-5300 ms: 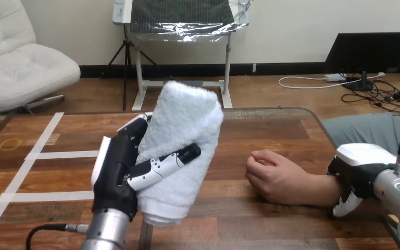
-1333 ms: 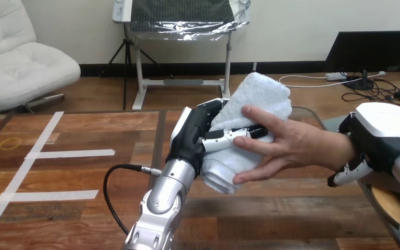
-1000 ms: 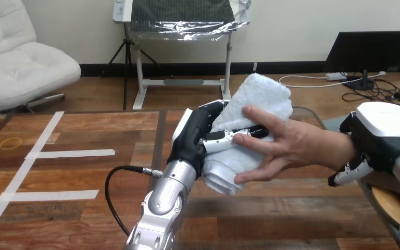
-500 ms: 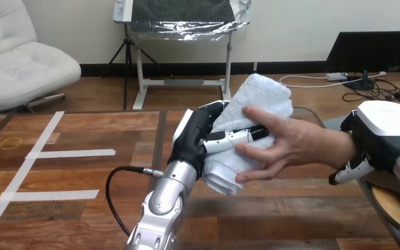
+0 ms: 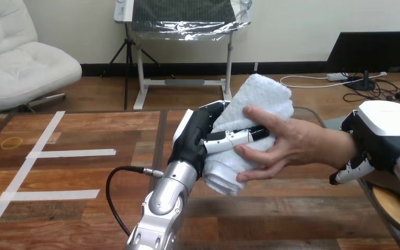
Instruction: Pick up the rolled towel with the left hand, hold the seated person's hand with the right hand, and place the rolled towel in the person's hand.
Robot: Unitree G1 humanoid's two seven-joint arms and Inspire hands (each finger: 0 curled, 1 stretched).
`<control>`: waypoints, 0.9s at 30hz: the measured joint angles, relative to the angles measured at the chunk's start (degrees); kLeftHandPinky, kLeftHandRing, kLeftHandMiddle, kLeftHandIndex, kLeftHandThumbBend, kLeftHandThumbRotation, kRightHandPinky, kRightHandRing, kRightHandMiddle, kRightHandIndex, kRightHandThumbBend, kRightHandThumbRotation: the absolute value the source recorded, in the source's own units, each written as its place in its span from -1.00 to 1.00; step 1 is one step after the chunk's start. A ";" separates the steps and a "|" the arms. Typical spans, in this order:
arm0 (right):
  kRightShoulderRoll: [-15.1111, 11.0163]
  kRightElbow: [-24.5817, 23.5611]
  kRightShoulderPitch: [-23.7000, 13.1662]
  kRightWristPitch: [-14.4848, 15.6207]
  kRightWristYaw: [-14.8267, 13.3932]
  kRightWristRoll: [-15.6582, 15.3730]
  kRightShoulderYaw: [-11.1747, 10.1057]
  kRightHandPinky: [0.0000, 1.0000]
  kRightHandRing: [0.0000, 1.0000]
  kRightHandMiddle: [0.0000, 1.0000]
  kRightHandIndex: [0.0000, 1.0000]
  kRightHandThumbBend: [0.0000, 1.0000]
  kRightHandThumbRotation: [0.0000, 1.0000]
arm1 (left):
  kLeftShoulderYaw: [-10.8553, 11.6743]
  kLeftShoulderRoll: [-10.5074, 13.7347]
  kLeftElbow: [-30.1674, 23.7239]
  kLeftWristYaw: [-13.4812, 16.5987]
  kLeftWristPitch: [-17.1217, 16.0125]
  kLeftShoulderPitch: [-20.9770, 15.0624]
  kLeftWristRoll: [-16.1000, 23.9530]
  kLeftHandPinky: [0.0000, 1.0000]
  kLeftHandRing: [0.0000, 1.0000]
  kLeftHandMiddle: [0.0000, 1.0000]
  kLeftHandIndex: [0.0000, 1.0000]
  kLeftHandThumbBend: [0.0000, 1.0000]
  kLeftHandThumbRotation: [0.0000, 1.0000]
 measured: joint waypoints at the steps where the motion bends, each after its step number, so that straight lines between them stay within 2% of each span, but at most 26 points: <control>1: -0.02 0.00 0.00 0.00 0.05 -0.05 0.00 -0.61 -0.41 -0.21 -0.08 0.64 -0.98 | 0.00 0.00 0.00 0.00 0.00 0.00 0.04 -0.28 -0.23 -0.17 -0.03 0.12 -1.00; 7: -0.25 -0.10 -0.01 -0.05 0.73 -0.48 0.00 -0.28 -0.02 0.14 0.21 0.69 -0.89 | 0.01 0.00 0.01 -0.16 0.00 0.00 0.03 -0.28 -0.22 -0.16 -0.03 0.12 -1.00; 9: -0.41 -0.20 -0.01 -0.06 1.16 -0.57 0.00 -0.12 0.14 0.30 0.37 0.71 -0.84 | 0.04 0.01 0.03 -0.26 0.00 0.00 0.01 -0.27 -0.22 -0.15 -0.02 0.12 -1.00; 17: -1.17 -0.56 0.00 -0.49 2.66 -0.80 0.06 0.17 0.41 0.57 0.63 0.73 -0.82 | 0.24 0.22 0.09 -1.08 0.00 0.00 -0.17 -0.26 -0.19 -0.12 0.00 0.13 -1.00; 27: -1.23 -0.73 0.04 -1.25 3.20 -0.70 0.06 0.33 0.60 0.73 0.75 0.74 -0.84 | 0.45 0.97 0.09 -3.14 0.00 0.00 -0.66 -0.24 -0.15 -0.05 0.07 0.15 -0.96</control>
